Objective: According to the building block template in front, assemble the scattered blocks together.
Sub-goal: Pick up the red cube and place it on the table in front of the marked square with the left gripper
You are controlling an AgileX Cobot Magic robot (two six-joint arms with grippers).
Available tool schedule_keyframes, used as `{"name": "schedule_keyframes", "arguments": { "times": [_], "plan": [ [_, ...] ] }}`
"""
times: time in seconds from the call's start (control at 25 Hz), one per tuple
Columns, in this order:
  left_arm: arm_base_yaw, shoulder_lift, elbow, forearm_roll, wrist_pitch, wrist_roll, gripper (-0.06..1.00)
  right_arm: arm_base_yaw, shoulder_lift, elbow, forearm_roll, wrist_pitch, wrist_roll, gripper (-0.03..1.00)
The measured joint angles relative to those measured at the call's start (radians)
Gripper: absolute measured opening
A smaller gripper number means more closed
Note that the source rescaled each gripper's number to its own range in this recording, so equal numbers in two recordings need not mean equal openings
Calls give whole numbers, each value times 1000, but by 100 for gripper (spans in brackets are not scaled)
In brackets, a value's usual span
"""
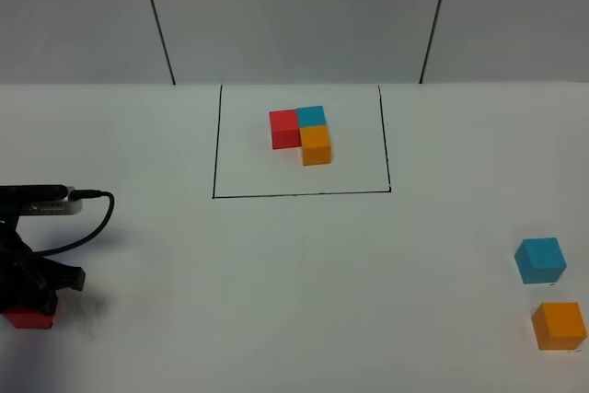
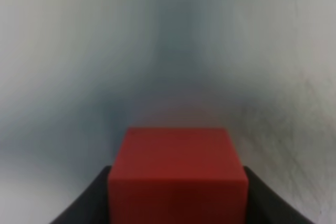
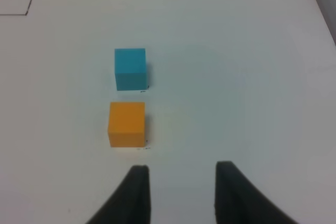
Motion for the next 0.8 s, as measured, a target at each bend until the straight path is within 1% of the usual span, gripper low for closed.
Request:
{"name": "schedule_keyframes", "arguments": {
  "times": [0.08, 0.16, 0.24, 0.36, 0.48, 0.56, 0.68, 0.8],
  "plan": [
    [0, 0, -1, 0, 0, 0, 0, 0, 0, 0, 0, 0, 0, 0],
    [0, 0, -12, 0, 24, 0, 0, 0, 0, 0, 0, 0, 0, 0],
    [0, -9, -45, 0, 78, 6, 0, 0, 0, 0, 0, 0, 0, 0],
    [0, -24, -117, -1, 178, 48, 0, 0, 0, 0, 0, 0, 0, 0],
    [0, -25, -198, -1, 290, 131, 0, 0, 0, 0, 0, 0, 0, 0],
    [0, -25, -250, -1, 364, 207, 0, 0, 0, 0, 0, 0, 0, 0],
    [0, -25, -330, -1, 439, 312, 0, 0, 0, 0, 0, 0, 0, 0],
    [0, -25, -389, -2, 492, 415, 0, 0, 0, 0, 0, 0, 0, 0]
  ]
}}
